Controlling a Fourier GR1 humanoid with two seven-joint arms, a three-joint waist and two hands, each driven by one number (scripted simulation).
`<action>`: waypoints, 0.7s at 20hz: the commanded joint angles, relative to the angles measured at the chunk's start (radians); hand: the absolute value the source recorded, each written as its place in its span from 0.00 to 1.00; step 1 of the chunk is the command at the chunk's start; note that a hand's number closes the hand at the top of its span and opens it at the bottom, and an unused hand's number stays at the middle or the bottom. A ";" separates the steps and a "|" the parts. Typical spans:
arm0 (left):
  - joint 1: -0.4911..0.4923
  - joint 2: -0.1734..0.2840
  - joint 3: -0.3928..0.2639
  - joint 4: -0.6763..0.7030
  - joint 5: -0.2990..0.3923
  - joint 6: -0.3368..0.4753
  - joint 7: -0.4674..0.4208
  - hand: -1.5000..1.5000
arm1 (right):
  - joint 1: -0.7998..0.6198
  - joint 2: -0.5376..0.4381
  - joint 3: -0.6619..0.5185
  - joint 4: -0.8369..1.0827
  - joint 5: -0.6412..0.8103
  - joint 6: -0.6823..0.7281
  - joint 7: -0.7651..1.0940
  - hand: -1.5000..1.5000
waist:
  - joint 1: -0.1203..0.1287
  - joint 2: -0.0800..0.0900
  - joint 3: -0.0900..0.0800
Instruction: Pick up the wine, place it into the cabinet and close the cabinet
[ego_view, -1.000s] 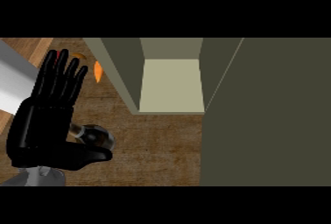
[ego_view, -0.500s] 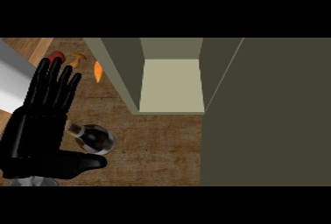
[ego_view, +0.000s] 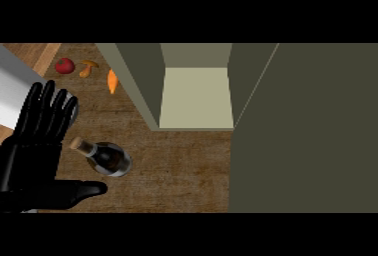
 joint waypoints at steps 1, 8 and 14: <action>0.020 -0.022 -0.017 0.067 -0.052 -0.012 -0.094 0.00 | -0.028 -0.011 -0.022 -0.042 -0.039 -0.009 0.052 0.00 | -0.001 0.000 0.000; 0.025 0.054 0.101 0.169 0.031 -0.106 -0.114 0.00 | -0.004 0.008 -0.029 -0.028 -0.031 0.009 0.032 0.00 | -0.002 0.001 0.000; 0.100 0.034 0.109 0.265 0.009 -0.162 -0.227 0.00 | -0.047 0.008 -0.037 -0.020 -0.035 -0.003 0.045 0.00 | 0.000 0.001 0.000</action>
